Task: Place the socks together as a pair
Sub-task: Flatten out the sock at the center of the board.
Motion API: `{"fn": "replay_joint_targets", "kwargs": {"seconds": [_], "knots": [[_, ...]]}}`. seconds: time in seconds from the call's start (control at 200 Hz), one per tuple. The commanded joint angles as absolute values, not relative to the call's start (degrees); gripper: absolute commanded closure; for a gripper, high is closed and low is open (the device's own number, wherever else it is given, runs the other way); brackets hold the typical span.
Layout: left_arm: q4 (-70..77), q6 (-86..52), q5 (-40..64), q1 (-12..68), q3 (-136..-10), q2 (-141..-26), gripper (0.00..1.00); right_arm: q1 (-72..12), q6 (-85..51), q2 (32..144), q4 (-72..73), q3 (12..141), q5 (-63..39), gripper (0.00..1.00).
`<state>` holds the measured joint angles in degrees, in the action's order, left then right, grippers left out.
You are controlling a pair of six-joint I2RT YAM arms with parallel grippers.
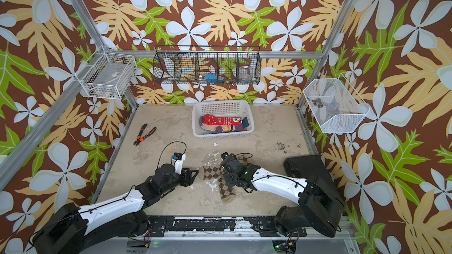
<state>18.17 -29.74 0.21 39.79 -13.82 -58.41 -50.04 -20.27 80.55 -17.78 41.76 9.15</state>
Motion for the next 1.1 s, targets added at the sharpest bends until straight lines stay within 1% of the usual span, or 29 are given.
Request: {"fn": "replay_joint_targets", "kwargs": {"seconds": [0.0, 0.125, 0.185, 0.22, 0.39, 0.435, 0.726, 0.926, 1.036, 1.091], "knots": [[18.1, -29.5, -1.0, 39.8, -13.4, -57.5, 0.36, -50.1, -17.4, 83.2, -16.3, 43.2, 15.2, 0.45], [17.5, -29.4, -1.2, 39.8, -13.3, -57.2, 0.36, -50.2, -16.2, 87.1, -14.8, 45.1, 15.4, 0.45], [17.3, -29.4, -1.3, 39.8, -13.3, -57.1, 0.36, -50.2, -15.6, 88.4, -14.2, 45.8, 15.9, 0.5], [17.2, -29.4, -1.2, 39.8, -13.3, -57.0, 0.36, -50.2, -15.4, 88.7, -14.1, 46.4, 16.0, 0.55], [16.4, -29.3, -1.5, 39.8, -13.5, -55.9, 0.36, -50.1, -15.1, 86.7, -14.3, 47.8, 12.6, 0.93], [16.2, -29.3, -1.6, 39.8, -13.5, -55.7, 0.36, -50.2, -15.3, 86.0, -15.6, 48.4, 11.4, 1.0], [16.7, -29.2, -1.9, 39.8, -13.6, -56.0, 0.36, -50.2, -19.9, 74.6, -29.3, 50.2, 5.8, 1.0], [17.3, -28.3, -2.7, 39.8, -14.9, -57.6, 0.36, -51.2, -22.2, 70.2, -42.1, 56.7, -8.1, 1.0], [17.8, -28.1, -3.6, 39.8, -15.4, -57.8, 0.36, -52.1, -22.6, 67.0, -40.6, 57.6, -18.1, 1.0], [17.8, -27.9, -3.9, 39.8, -15.7, -58.1, 0.36, -52.1, -23.3, 66.0, -38.8, 57.0, -18.9, 1.0]]}}
